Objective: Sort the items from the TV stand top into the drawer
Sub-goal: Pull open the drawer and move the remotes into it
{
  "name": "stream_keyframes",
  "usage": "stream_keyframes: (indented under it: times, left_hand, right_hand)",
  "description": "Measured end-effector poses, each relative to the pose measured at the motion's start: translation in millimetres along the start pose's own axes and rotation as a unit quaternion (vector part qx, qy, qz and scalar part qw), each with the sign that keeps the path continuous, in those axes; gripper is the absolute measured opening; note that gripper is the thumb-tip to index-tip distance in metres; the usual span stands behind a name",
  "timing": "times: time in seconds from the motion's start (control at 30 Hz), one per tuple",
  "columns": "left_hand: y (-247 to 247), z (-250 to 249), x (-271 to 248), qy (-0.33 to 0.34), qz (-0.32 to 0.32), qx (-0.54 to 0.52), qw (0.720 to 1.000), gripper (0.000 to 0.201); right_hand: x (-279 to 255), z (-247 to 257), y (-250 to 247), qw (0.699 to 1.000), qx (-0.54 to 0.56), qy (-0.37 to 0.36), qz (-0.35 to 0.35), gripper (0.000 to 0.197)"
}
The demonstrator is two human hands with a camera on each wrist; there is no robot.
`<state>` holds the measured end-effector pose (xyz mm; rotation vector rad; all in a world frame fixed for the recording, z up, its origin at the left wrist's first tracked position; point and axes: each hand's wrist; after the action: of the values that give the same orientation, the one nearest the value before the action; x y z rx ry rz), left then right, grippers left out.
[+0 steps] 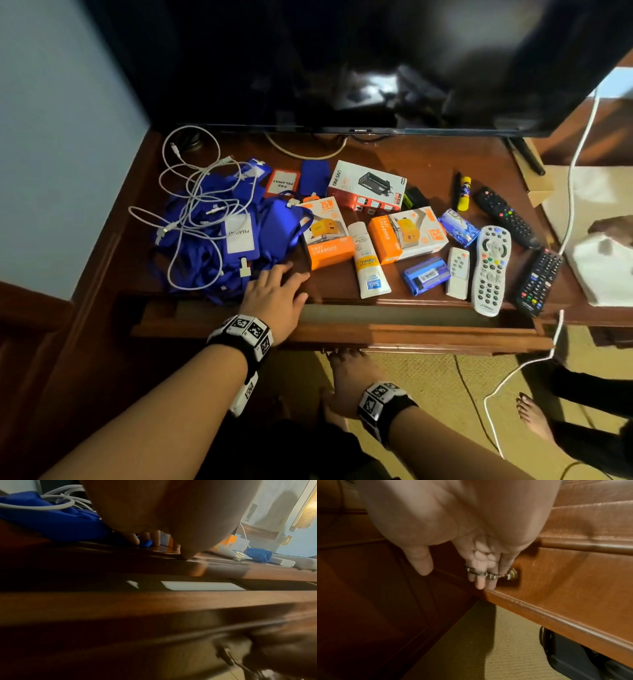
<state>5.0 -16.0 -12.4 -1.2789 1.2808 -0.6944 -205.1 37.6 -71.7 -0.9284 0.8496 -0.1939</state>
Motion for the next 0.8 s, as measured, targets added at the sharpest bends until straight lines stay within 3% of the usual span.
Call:
stream_keyframes:
  times: [0.27,0.33,0.4,0.47,0.53,0.6,0.67,0.73,0.8]
  left_hand:
    - [3,2,1,-0.003,0.007,0.002,1.000,0.046]
    - [4,3,2,-0.002,0.008,0.005,1.000,0.046]
    - [4,3,2,-0.001,0.009,0.004,1.000,0.047]
    - [4,3,2,-0.001,0.008,0.005,1.000,0.047]
    - [5,3,2,-0.002,0.005,0.006,1.000,0.047]
    - [5,3,1,-0.002,0.002,0.004,1.000,0.047]
    - [4,2,1,-0.001,0.000,0.002,1.000,0.046]
    - [4,2,1,0.000,-0.001,0.003,1.000,0.046]
    - [4,2,0,0.001,-0.004,0.003,1.000,0.046]
  right_hand:
    - [-61,24,20,0.988,0.124,-0.072,0.060,0.041]
    - [-77,21,11,0.984,0.149,-0.088,0.035,0.036]
    - [-93,11,-5,0.981,0.157,-0.098,-0.054,0.036]
    - [-106,-8,-19,0.986,0.106,-0.087,-0.097,0.053]
    - [-112,-36,-25,0.998,0.029,-0.036,-0.052,0.083]
    - [-110,-58,-19,0.999,0.028,0.030,0.018,0.100]
    - [-108,-69,-7,0.997,0.034,0.055,0.047,0.086]
    - [-107,-73,1,0.998,0.013,0.049,0.024,0.057]
    - [-108,-72,6,0.999,0.008,0.044,0.013,0.043]
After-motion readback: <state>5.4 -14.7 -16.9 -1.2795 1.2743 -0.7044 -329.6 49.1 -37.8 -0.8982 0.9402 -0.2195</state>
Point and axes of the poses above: each hand's wrist, its own x-axis towards the middle knuckle, its own y-axis out of the palm, z = x × y, and after that the axes turned 14 degrees about -y, right-handed
